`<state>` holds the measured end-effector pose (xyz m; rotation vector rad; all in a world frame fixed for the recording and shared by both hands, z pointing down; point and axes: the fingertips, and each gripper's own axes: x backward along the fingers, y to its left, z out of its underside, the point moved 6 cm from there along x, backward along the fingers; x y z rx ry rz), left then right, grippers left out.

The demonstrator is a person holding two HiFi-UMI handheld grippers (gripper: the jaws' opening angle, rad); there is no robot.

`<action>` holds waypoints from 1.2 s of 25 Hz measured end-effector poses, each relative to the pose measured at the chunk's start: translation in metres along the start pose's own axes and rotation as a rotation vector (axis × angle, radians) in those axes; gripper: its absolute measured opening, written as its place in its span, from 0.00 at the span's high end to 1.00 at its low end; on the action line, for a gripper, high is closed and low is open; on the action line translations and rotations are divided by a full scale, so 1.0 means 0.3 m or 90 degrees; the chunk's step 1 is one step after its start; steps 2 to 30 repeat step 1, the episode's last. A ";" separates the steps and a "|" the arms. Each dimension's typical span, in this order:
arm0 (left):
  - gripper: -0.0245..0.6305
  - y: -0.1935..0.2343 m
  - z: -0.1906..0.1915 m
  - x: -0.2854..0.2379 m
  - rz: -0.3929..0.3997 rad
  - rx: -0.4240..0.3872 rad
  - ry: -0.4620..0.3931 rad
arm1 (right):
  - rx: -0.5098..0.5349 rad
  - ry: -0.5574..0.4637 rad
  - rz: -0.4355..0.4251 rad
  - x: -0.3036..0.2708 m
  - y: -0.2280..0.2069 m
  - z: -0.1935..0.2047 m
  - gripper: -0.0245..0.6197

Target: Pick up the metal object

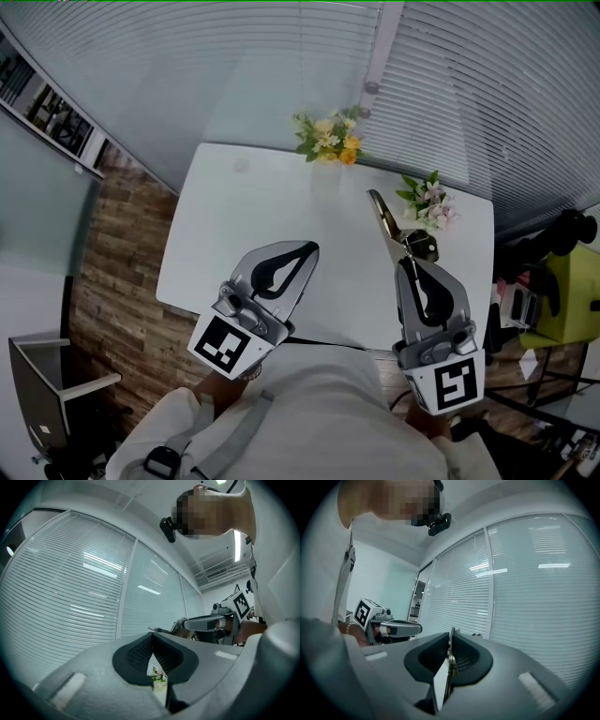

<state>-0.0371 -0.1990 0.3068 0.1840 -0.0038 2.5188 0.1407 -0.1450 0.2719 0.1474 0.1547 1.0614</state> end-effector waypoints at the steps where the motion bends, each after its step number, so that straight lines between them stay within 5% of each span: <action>1: 0.96 0.000 0.000 0.001 0.000 0.000 0.000 | 0.000 0.000 0.000 0.000 0.001 0.000 0.93; 30: 0.96 0.000 0.000 0.001 0.000 0.000 0.000 | 0.000 0.000 0.000 0.000 0.001 0.000 0.93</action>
